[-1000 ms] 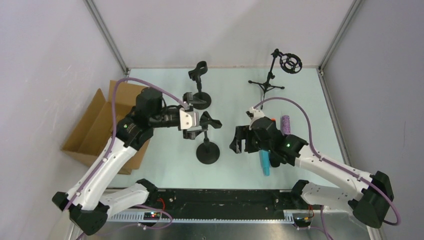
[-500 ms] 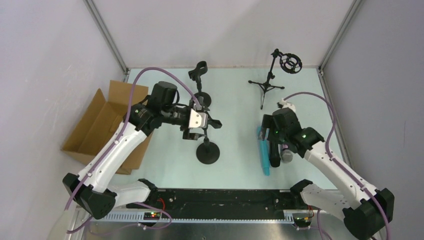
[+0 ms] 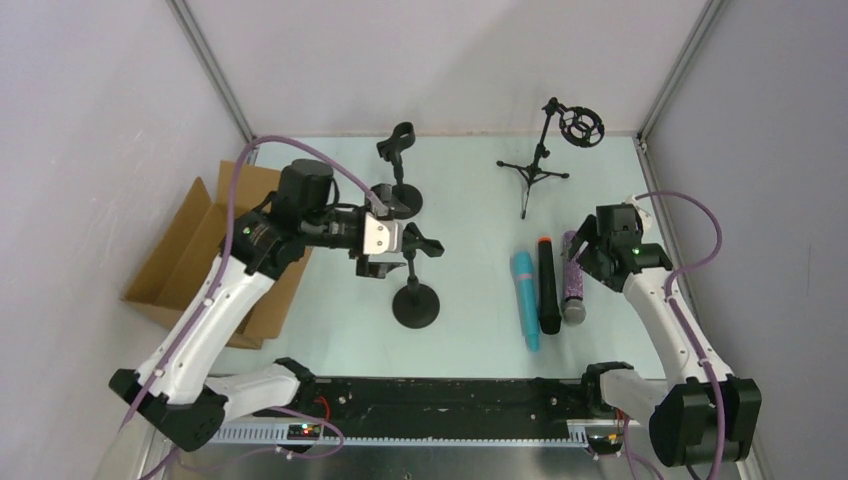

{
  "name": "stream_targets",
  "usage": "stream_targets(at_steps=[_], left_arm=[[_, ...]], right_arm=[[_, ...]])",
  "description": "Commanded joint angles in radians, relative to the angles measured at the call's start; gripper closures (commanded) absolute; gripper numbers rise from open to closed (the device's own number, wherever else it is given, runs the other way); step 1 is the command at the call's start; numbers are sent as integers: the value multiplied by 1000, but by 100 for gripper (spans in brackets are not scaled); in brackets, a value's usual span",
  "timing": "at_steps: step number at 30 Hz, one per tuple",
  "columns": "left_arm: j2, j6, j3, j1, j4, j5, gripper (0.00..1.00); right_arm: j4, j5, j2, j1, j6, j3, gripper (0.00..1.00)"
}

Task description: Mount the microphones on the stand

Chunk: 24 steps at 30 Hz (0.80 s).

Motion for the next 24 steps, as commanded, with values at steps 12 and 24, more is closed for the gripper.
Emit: stream_targets(at_steps=[12, 24], left_arm=[[-141, -101, 1, 21, 8, -47, 0], [-176, -84, -45, 20, 9, -51, 0]], right_arm=[[125, -69, 184, -41, 202, 35, 14], [57, -145, 108, -70, 376, 26, 10]])
